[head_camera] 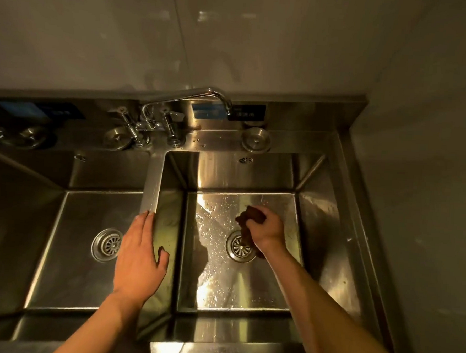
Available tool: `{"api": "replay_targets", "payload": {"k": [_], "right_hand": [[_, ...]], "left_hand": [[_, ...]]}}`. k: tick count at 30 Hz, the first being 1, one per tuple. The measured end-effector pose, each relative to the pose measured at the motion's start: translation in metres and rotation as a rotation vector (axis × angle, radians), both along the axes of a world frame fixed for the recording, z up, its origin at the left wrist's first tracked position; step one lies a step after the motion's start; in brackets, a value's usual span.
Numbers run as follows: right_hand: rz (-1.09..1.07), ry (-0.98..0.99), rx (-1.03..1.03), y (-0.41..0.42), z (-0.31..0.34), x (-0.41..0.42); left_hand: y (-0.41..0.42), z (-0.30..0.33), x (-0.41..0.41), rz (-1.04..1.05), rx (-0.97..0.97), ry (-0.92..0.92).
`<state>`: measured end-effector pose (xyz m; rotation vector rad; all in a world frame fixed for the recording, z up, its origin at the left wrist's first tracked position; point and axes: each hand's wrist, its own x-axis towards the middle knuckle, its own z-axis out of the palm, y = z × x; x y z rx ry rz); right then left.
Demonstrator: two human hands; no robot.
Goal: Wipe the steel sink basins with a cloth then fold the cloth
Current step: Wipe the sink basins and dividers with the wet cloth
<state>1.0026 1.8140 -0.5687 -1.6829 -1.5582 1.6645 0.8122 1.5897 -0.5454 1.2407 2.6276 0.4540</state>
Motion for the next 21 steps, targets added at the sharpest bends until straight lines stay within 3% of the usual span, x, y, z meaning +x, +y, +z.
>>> {"api": "replay_targets", "payload": {"k": [7,10,14,21], "right_hand": [[-0.338,0.373,-0.632,-0.050,-0.022,-0.074],[-0.355,0.470,-0.876,-0.071,-0.026,-0.106],[-0.277,0.636,-0.877,-0.101,-0.032,-0.143],[-0.038,0.490,-0.517,-0.100,-0.057,-0.195]], "left_hand": [[-0.004,-0.008,-0.003,0.162,0.101,-0.171],[-0.005,-0.008,-0.006,0.188,0.112,-0.189],[-0.006,-0.009,-0.003,0.210,0.140,-0.192],[-0.006,-0.012,-0.002,0.195,0.140,-0.176]]}}
